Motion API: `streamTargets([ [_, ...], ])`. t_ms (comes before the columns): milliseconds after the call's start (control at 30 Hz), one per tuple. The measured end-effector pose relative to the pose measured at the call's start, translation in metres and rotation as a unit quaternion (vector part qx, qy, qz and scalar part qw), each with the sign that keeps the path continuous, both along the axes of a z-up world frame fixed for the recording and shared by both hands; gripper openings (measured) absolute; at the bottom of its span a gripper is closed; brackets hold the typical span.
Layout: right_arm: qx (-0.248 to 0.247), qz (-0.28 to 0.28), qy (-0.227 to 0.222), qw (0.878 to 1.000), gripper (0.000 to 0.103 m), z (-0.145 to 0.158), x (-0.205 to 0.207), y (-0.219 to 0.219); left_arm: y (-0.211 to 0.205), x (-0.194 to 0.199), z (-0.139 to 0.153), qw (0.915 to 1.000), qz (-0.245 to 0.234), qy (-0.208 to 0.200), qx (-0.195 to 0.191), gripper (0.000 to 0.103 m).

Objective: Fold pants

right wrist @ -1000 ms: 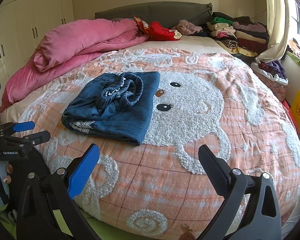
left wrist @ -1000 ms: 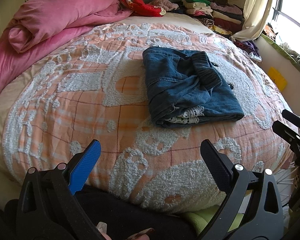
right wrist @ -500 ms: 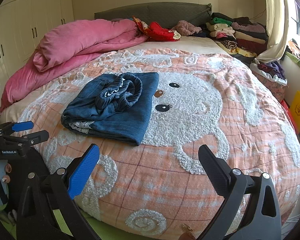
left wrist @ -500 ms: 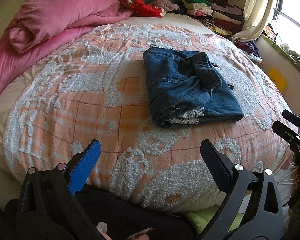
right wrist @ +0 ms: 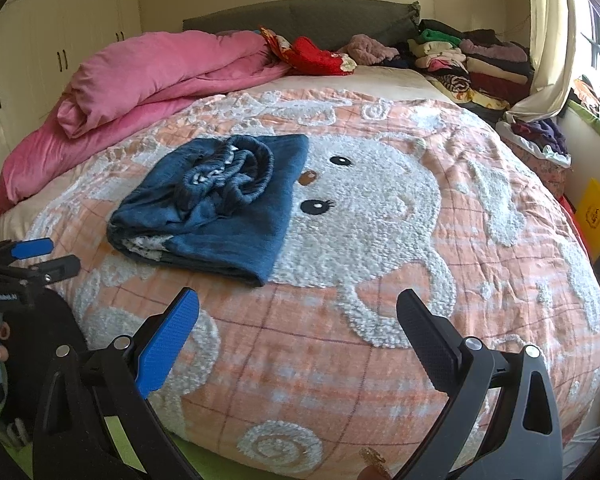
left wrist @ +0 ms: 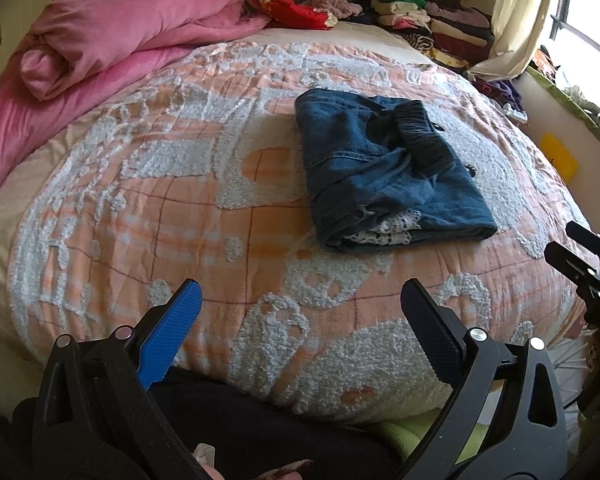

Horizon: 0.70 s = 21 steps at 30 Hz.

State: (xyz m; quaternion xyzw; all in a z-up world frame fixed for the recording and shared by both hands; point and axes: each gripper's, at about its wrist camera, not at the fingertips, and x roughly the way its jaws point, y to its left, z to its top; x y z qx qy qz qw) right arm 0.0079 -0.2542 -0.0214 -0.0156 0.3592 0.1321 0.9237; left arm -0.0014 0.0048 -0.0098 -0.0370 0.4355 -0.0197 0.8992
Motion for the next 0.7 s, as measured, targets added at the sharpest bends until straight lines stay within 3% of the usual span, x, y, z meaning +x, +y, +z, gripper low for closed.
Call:
streamTargets([
  [200,-0.001,-0.041,-0.002,0.999,0.098,-0.001,0.020,-0.026,0.032,0.018,-0.006,0.9982,0.054,0.018,0.020,0.093],
  [400,-0.004,-0.130,-0.005,0.992,0.098,0.004,0.062,-0.094,0.112,0.058,0.003,0.9880,0.151,0.014,0.029,0.093],
  [567,-0.019,-0.223,0.017,0.975,0.099,-0.005,0.119,-0.177,0.180,0.120,0.001,0.9745,0.214,0.021,0.063,0.093],
  [700,-0.015,-0.290,0.071,0.954,0.099,-0.035,0.176,-0.248,0.229,0.182,-0.031,0.9648,0.250,0.055,0.060,0.093],
])
